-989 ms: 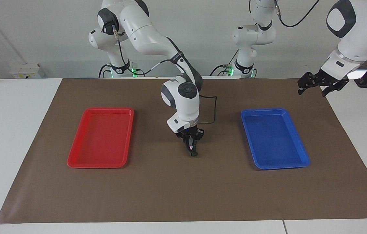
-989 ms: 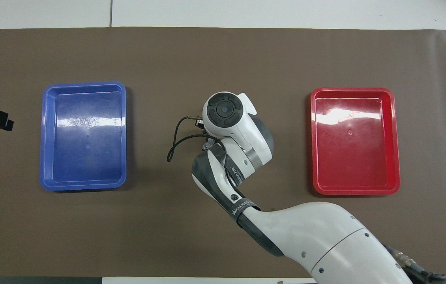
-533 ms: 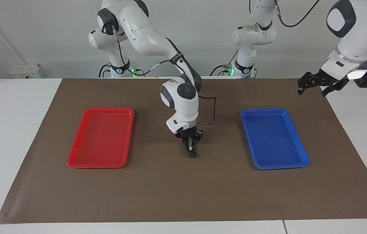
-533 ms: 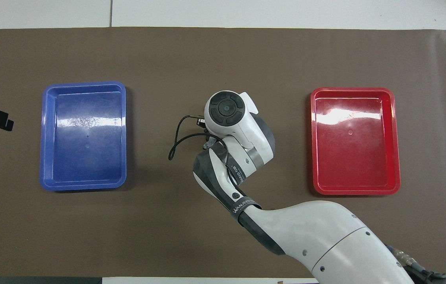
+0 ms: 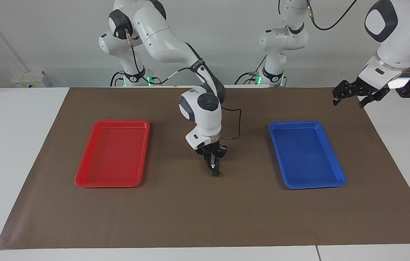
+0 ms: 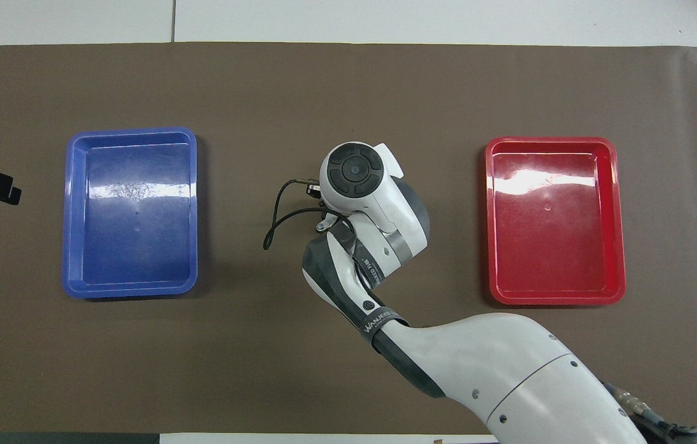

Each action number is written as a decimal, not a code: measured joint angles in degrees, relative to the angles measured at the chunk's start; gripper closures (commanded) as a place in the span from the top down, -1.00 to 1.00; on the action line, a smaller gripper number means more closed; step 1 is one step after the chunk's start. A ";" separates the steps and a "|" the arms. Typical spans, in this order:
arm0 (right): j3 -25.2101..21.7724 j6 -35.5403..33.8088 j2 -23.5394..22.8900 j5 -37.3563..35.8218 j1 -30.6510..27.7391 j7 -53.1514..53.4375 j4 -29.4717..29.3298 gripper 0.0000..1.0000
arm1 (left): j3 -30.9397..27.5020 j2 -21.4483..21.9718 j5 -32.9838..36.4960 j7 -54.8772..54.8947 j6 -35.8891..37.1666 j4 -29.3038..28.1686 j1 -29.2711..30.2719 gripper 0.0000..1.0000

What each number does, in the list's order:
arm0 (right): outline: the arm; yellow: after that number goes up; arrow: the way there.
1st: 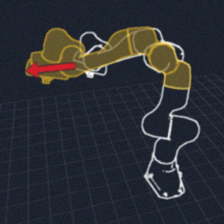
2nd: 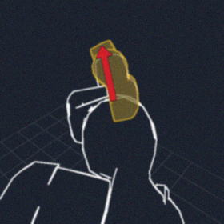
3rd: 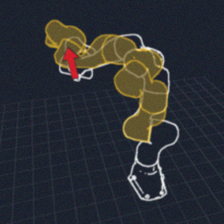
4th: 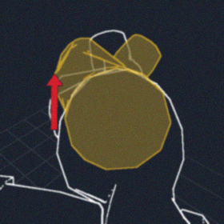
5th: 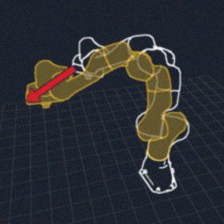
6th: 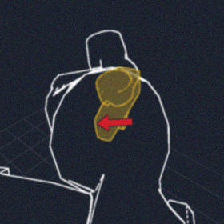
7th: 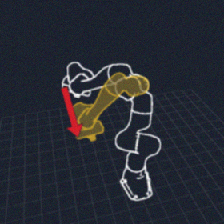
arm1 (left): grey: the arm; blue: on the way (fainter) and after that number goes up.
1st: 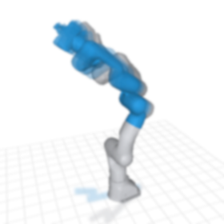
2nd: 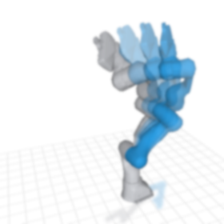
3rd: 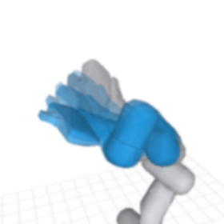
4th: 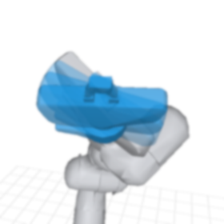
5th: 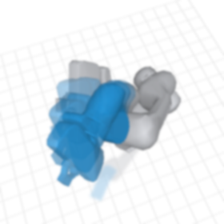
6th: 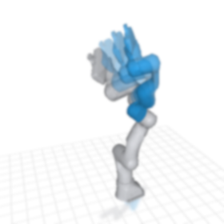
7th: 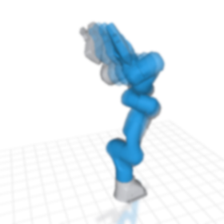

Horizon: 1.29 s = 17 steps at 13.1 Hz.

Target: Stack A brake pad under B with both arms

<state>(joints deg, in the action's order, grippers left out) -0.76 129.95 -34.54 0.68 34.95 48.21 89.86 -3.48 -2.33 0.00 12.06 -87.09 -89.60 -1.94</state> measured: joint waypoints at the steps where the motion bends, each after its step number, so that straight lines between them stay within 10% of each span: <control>1: 0.00 0.03 0.00 0.00 0.00 0.00 -0.02 1.00 | 0.00 0.00 0.00 0.00 0.00 0.00 0.00 1.00; 6: -1.18 -2.34 2.83 -0.32 -1.32 0.00 -0.81 1.00 | 0.00 0.00 0.00 0.00 0.03 0.00 0.00 1.00; 17: -1.25 -29.50 27.12 -4.85 -24.73 -26.68 2.13 1.00 | 0.00 0.00 0.00 0.00 0.04 0.00 0.00 1.00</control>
<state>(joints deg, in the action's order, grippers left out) -2.01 100.45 -7.42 -4.17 10.22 21.53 92.00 -3.47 -2.33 0.00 12.05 -87.05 -89.60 -1.94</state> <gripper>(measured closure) 0.000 0.000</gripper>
